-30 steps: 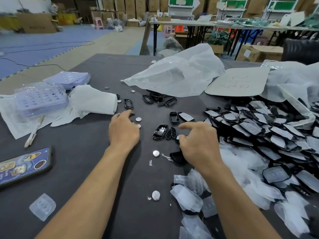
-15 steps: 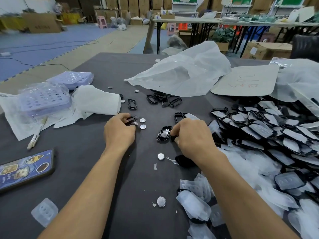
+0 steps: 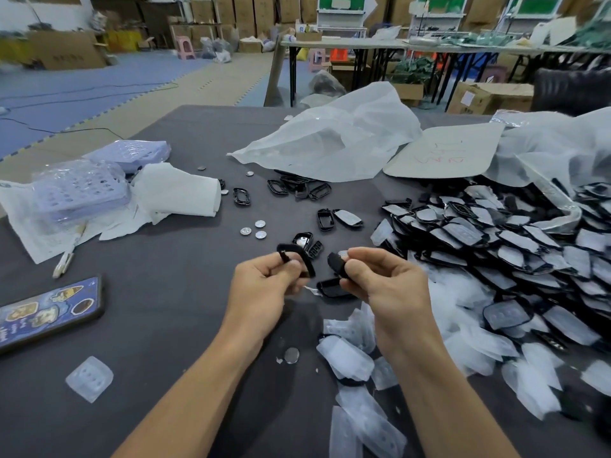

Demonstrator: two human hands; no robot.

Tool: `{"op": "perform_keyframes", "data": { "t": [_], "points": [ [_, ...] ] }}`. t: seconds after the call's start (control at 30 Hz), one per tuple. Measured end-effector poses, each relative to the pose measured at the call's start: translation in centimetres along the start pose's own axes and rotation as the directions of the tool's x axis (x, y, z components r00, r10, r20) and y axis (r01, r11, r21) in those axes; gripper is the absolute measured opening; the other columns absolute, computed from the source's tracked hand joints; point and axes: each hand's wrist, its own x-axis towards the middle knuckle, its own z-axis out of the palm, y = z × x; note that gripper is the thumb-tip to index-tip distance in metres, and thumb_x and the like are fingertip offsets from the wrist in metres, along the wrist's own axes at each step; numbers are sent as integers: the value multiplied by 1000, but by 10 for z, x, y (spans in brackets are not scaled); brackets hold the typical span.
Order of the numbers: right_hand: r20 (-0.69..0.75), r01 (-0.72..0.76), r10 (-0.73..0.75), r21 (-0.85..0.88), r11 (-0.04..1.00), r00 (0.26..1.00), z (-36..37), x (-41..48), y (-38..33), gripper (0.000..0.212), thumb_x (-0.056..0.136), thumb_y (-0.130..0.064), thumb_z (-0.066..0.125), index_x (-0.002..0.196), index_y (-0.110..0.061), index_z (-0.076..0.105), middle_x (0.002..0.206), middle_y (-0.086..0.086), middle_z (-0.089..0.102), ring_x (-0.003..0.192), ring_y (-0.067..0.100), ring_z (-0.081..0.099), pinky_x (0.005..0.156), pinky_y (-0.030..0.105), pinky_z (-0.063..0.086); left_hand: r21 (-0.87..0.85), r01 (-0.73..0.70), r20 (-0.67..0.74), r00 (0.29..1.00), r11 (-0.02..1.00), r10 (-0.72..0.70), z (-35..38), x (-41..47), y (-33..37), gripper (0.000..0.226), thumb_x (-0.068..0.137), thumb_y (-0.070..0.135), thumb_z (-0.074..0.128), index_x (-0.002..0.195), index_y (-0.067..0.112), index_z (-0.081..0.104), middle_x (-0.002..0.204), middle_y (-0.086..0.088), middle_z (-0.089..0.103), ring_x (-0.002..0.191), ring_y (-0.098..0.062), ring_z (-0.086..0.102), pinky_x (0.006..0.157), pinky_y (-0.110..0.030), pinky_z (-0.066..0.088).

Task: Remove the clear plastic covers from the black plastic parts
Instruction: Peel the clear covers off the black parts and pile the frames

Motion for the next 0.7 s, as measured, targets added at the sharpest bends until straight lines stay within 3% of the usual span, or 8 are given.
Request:
{"op": "perform_keyframes", "data": {
  "t": [0.1,0.17,0.33,0.47,0.57,0.7],
  "points": [
    [-29,-34,33,-7,999,999,-2,-1,3,22,79,13,76,89,-5,81,93,21,78,85,30,74,84,39,63,-32,30,-3,1000,999,-30,5,-7,0,17,96,5,68,99,18,79,75,-8,77,60,-15,70,57,-22,55],
    [-48,-23,22,-10,1000,999,-2,0,3,23,77,13,77,85,-8,82,91,20,78,90,35,75,88,42,62,-29,21,-32,999,999,-22,6,-6,1,14,96,6,69,105,15,74,71,-9,76,56,-17,70,53,-23,54],
    [-10,12,-12,37,999,1000,3,4,4,21,81,7,78,77,-13,79,72,4,75,66,12,67,63,19,56,23,4,-55,998,1000,-3,5,2,7,6,95,12,70,95,17,71,70,-6,75,47,-19,66,45,-24,50],
    [-4,69,-69,6,998,998,7,5,5,12,86,-5,80,77,-14,78,58,-2,61,45,5,46,48,15,42,63,-17,-13,1000,998,18,6,6,6,10,91,20,75,82,21,79,60,-4,67,39,-19,53,42,-24,43],
    [40,129,-126,-90,987,991,7,3,4,25,87,-5,76,72,-25,79,60,0,67,52,10,54,53,20,45,92,-16,-20,1000,996,18,7,6,7,6,87,26,79,84,29,83,61,-6,69,39,-18,51,45,-24,44],
    [114,152,-142,-82,985,983,10,0,3,15,90,-15,75,78,-21,80,78,9,78,68,18,69,58,26,56,93,6,-23,1000,996,-4,6,5,7,14,88,20,79,89,33,84,66,-2,74,41,-16,55,46,-21,44]
  ]
}}
